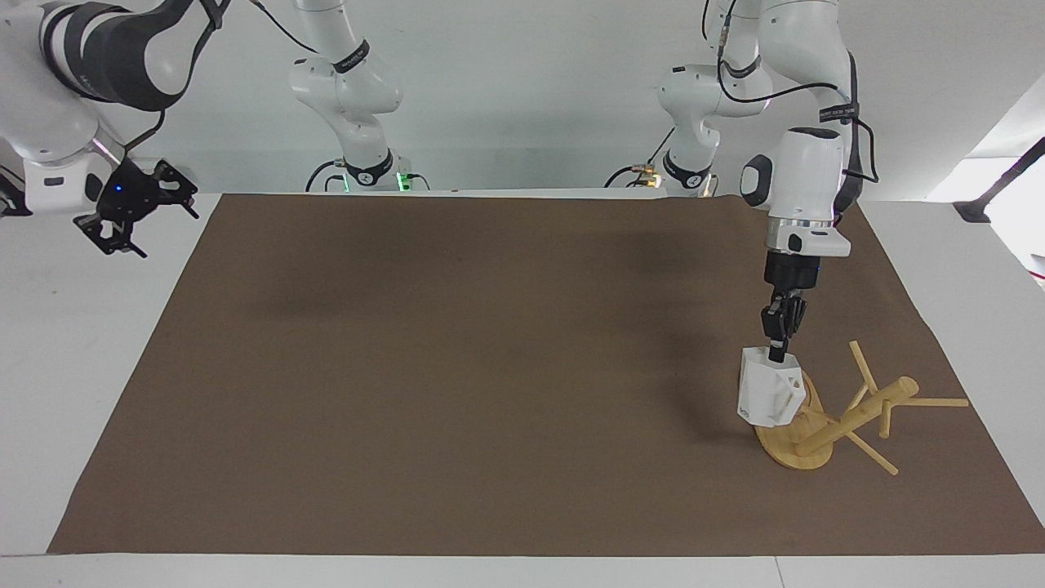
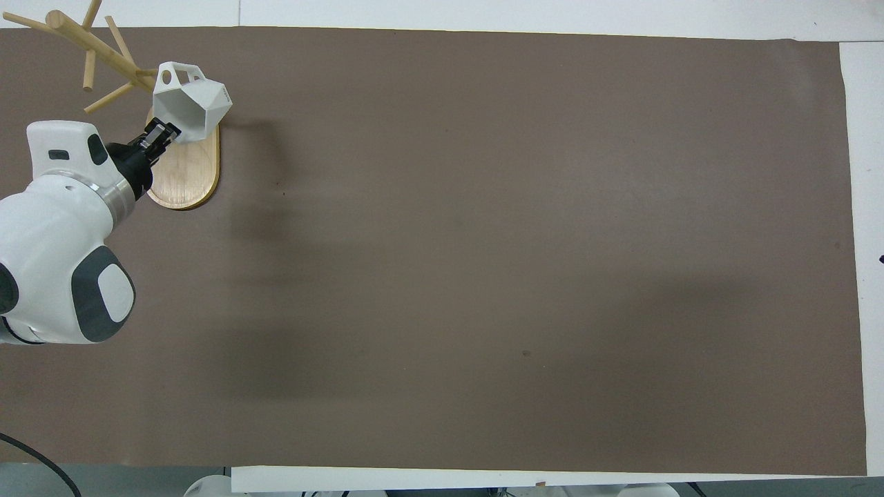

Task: Hang cup on rack

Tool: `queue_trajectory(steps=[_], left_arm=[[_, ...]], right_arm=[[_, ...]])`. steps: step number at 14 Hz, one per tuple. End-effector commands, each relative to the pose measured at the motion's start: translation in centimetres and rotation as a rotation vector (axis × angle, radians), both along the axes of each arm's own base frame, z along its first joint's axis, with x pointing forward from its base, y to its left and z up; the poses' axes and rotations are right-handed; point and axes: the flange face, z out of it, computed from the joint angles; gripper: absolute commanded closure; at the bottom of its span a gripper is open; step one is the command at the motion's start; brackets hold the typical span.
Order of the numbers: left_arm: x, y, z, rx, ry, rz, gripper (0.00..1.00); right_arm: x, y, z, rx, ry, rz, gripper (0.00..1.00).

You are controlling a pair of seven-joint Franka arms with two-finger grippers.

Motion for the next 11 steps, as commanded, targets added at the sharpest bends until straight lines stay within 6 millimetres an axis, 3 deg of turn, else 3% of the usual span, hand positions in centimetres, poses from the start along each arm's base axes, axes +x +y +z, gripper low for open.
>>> queue_trajectory(steps=[1,3,7,11], left_arm=[[1.3,0.6,0.4,-0.048,0.004,0.046,1.0],[1.5,0.6,0.5,-0.054,0.007,0.051,1.0],[1.6,1.4,0.4,-0.103,0.016,0.102,1.0],[1.7,2.5,0.4,-0.124,0.02,0.136,1.0]], right_arm=[[-0.5,2.4,0.4,-0.074,0.032,-0.327,0.0],[0.5,5.6,1.4,-0.103,0.032,-0.461,0.0],[1.5,12.0,1.6,-0.16,0.016,-0.609,0.0],[1.3,11.6,0.8,-0.155,0.018,-0.66,0.0]])
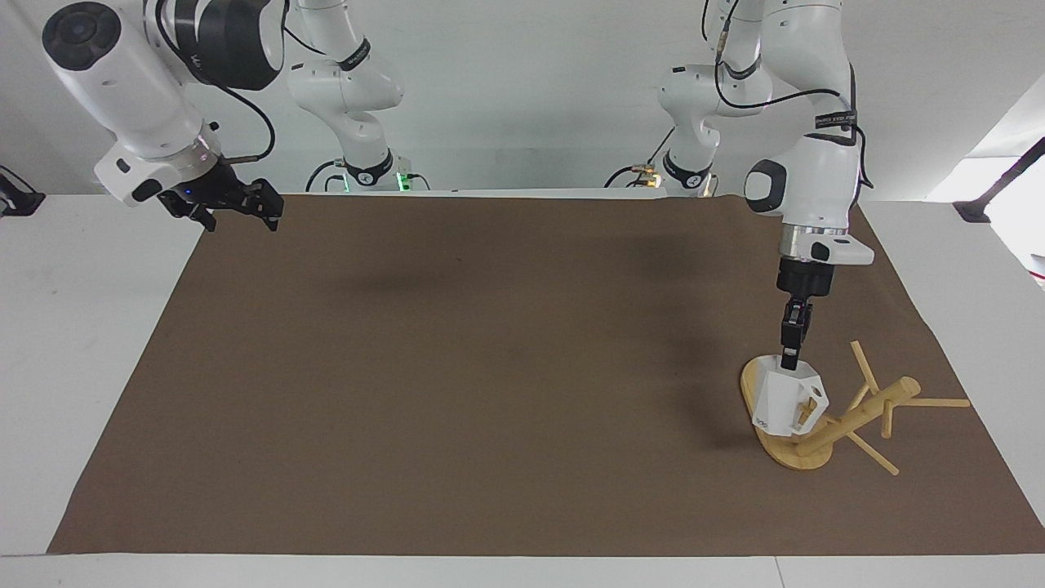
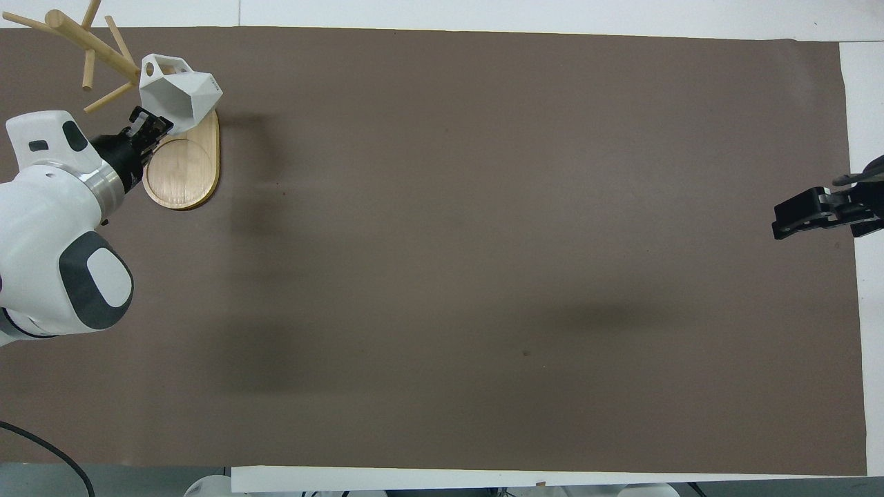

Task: Hang cup on rack

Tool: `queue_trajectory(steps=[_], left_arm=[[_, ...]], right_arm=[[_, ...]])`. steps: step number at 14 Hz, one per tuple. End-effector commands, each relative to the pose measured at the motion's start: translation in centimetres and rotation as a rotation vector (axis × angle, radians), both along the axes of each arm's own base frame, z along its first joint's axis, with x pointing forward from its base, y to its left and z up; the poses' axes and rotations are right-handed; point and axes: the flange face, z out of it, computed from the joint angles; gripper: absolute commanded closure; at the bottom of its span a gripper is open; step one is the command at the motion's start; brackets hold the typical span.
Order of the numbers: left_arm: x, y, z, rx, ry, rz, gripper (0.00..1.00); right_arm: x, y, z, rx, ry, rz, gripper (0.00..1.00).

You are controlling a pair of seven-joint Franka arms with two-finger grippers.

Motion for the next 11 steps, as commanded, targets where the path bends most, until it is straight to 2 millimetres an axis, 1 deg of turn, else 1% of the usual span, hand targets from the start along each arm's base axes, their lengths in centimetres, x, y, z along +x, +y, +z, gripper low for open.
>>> queue_trajectory(steps=[1,5,6,8,11], left_arm=[[0.77,1.46,0.62,-0.016,-0.005,0.034,1.0],[0.9,1.84,-0.16,-0.015,0.022,0.038,0.99],[0.95,1.79,-0.06,-0.016,0.031,0.036,0.92],[1.4,1.87,0.38,-0.02,0.055,0.033,0.63],[1.36,1.89,0.51,-0.026,0.056,0.038,0.51]], right_arm=[[-0.46,-0.75,-0.56,-0.004,0.004,-0.02,0.0],[-0.71,-0.68,-1.11,-0.001,-0.001,-0.013,0.0],[-0.77,-0.69,-1.19,-0.001,-0.011,-0.012,0.0],[-0.71,-0.6,-1.25,0.0,-0.018,-0.011,0.0],[-1.07,-1.05,-1.56,0.005,-0.011,-0.016,0.0]])
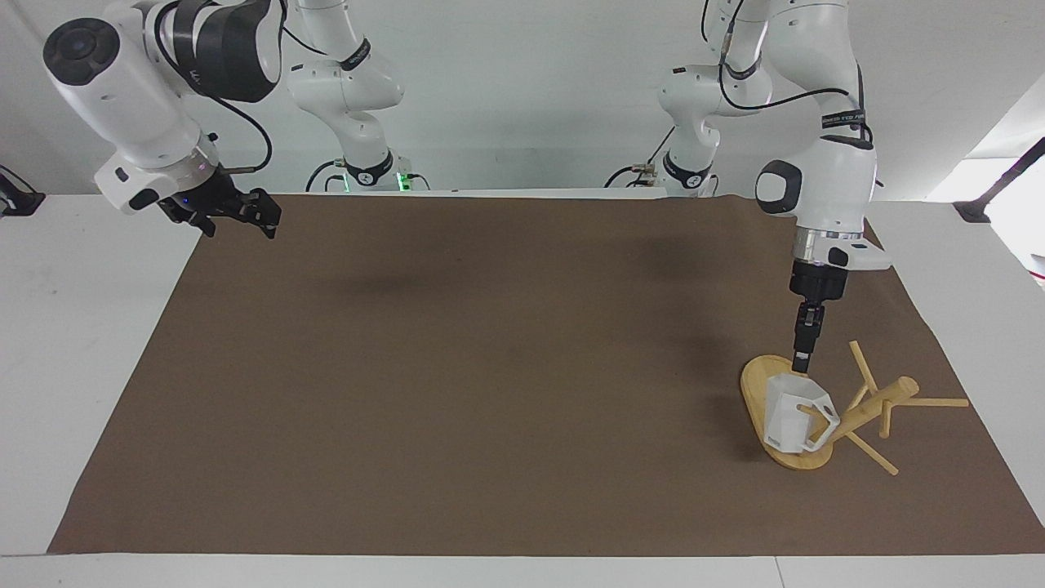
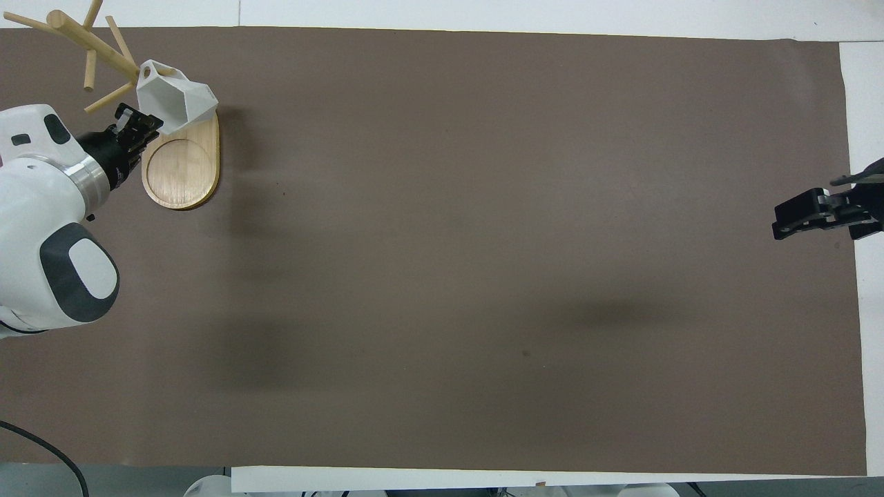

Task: Hang cup on rack

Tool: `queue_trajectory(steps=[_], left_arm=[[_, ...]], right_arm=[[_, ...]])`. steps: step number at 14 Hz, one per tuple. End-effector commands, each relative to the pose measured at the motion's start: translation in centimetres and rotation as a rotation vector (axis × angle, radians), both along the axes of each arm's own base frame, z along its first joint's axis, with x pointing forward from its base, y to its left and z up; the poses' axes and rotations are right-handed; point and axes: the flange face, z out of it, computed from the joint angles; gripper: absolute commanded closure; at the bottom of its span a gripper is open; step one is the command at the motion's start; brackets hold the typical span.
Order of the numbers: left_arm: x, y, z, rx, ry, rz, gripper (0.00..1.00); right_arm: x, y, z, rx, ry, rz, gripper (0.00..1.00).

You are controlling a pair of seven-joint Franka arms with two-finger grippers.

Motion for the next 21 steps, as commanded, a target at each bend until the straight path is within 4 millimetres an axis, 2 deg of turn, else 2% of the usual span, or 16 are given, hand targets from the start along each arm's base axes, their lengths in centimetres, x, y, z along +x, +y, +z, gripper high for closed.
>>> queue_trajectory(steps=[1,4,6,9,12,14,16,18,20,21], left_arm=[[0.4,0.4,0.5,-0.015,0.017,0.01,0.39],[0.0,0.7,2.5,-0.026,0.098,-0.011,0.01],[-0.6,1.8,4.6,-0.014,0.187,-0.055,0.01],[-1.9,5.2,7.4,0.06,0.334,-0.229,0.01],[-2.4,7.4,11.7,0.193,0.48,-0.296,0.01],[-2.5,7.7,15.3,0.277,0.57,-0.423,0.01],[-2.0,8.1,17.2,0.332,0.641,-0.607,0.01],[-2.4,8.2,17.8,0.406,0.702,-0.796,0.01],[-2.8,7.7,18.0,0.403,0.732,-0.853,0.01],[-2.7,7.5,18.6,0.41,0.717,-0.867,0.01]], right_arm=[[-1.1,-0.5,-0.1,0.007,-0.013,0.01,0.0],[-1.0,-0.5,-0.1,0.015,-0.014,0.063,0.0],[-1.0,-0.6,-0.1,0.015,-0.018,0.062,0.0],[-1.0,-0.7,0.0,0.012,-0.023,0.061,0.0],[-1.0,-0.8,-0.1,0.014,-0.023,0.059,0.0],[-1.0,-0.8,-0.1,0.015,-0.025,0.056,0.0],[-1.0,-0.9,-0.1,0.015,-0.028,0.056,0.0],[-0.8,-0.8,-0.1,0.015,-0.037,0.059,0.0],[-0.6,-0.2,0.1,0.014,-0.049,0.072,0.0],[-0.6,-0.4,0.0,0.013,-0.052,0.076,0.0]])
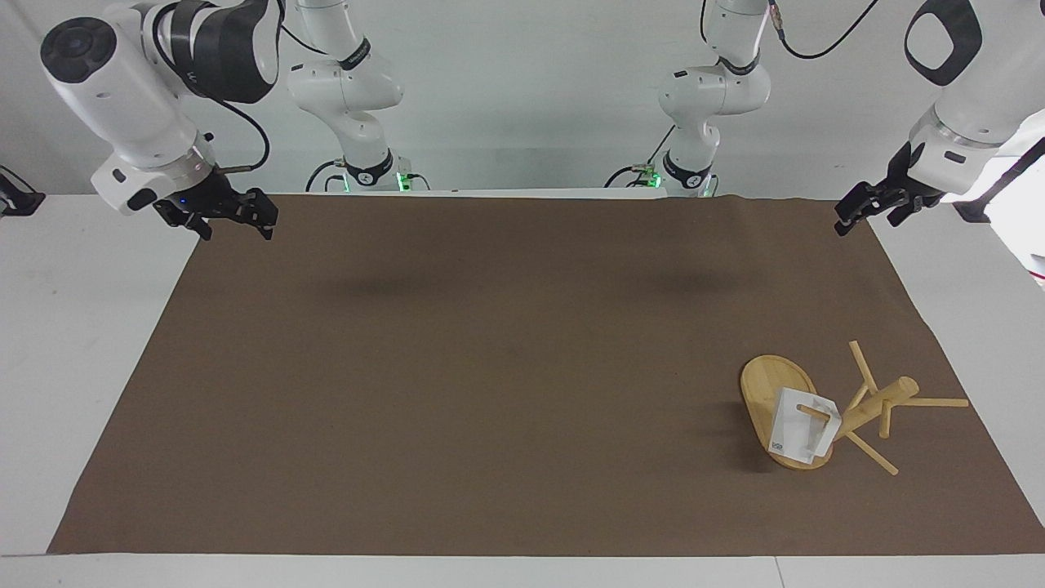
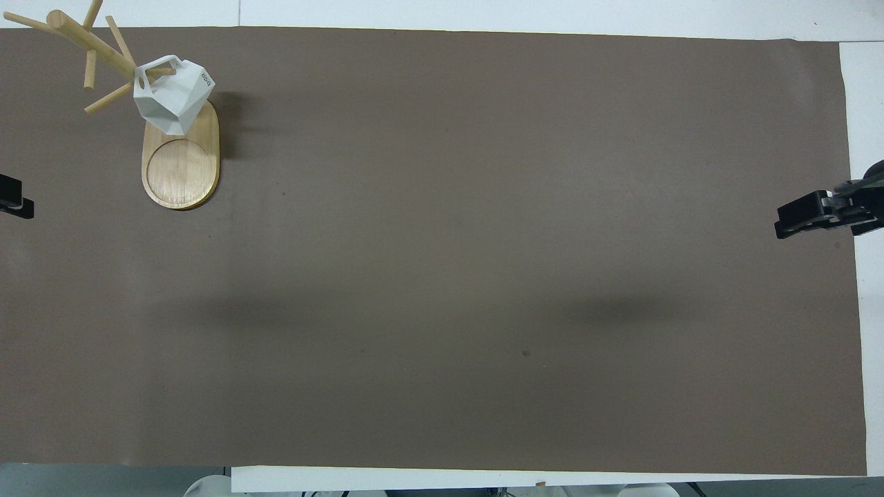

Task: Hang cup on rack

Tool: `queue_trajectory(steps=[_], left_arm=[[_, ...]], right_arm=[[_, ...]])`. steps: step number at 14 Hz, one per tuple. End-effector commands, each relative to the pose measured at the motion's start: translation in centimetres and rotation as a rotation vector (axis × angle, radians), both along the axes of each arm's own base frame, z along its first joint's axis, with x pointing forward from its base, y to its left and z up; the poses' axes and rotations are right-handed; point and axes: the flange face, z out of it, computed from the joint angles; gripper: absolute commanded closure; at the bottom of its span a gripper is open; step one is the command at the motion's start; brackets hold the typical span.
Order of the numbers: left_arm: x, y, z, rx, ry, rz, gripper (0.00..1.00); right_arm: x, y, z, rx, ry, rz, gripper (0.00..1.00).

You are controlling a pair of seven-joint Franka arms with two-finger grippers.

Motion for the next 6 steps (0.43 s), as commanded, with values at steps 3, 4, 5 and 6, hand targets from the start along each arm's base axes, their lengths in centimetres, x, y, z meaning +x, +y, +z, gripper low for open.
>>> queue_trajectory(steps=[3,4,5,6], left_arm=[[1.78,-0.71,1.18,0.006,0.0,-0.181,0.01],[1.77,-0.87,1.23,-0.001,0.0,-0.183,0.01],[1.77,-0.96,1.23,-0.008,-0.001,-0.182,0.01],[1.76,-0.96,1.22,-0.008,0.0,-0.182,0.01]], right_arm=[[-0.44,0.0,0.19,0.006,-0.033,0.046,0.0],[-0.45,-0.24,0.2,0.006,-0.034,0.043,0.0],[-0.4,0.04,0.28,-0.003,-0.034,0.064,0.0],[-0.4,0.21,0.21,-0.004,-0.033,0.063,0.0]])
